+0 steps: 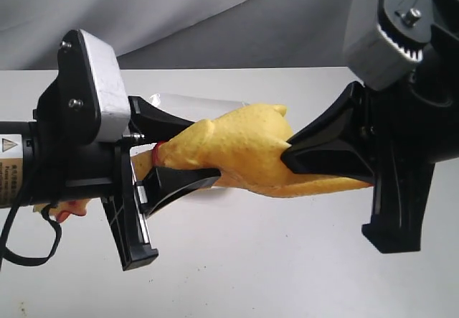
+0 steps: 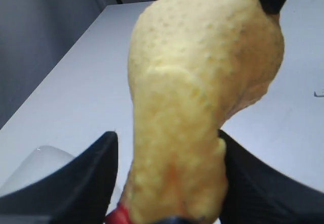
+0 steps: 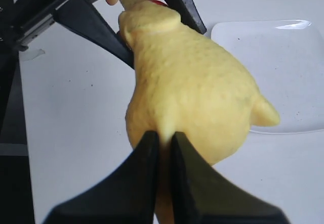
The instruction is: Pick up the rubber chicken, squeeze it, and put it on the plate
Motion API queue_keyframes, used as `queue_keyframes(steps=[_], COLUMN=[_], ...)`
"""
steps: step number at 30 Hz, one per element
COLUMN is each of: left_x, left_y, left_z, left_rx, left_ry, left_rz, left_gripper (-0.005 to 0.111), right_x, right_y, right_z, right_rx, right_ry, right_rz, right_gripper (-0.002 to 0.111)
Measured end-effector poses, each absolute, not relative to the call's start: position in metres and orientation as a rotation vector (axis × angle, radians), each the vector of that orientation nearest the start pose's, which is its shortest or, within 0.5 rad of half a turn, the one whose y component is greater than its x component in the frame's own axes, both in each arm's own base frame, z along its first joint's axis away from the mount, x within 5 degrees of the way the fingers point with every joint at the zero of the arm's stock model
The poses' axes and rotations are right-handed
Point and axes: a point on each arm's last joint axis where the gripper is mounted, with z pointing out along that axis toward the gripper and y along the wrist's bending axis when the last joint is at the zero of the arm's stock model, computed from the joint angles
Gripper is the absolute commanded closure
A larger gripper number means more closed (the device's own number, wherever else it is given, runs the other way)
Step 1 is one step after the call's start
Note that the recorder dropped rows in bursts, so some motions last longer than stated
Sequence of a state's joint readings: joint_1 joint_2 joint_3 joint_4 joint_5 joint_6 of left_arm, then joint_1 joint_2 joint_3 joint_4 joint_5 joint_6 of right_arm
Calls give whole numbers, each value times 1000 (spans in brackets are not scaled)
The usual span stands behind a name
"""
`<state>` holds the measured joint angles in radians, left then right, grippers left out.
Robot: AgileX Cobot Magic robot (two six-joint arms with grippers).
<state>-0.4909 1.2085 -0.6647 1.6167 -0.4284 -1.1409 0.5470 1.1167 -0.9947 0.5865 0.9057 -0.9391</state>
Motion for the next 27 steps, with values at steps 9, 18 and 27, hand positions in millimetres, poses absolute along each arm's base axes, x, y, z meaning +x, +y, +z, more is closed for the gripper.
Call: queue_keyframes(steps=[9, 18, 27], left_x=[197, 196, 192], left_y=[-149, -149, -140], left_z=[272, 272, 314], left_rx=[1189, 1201, 956], left_ry=[1648, 1642, 1610], left_rz=[-447, -456, -474], left_gripper=[103, 24, 2], right_x=[164, 164, 188], right_y=[146, 146, 155], right_z=[345, 345, 332], right_rx=[-1412, -1413, -1356], right_ry=[1916, 1917, 1932], right_rz=[543, 543, 479], right_gripper=[108, 108, 108])
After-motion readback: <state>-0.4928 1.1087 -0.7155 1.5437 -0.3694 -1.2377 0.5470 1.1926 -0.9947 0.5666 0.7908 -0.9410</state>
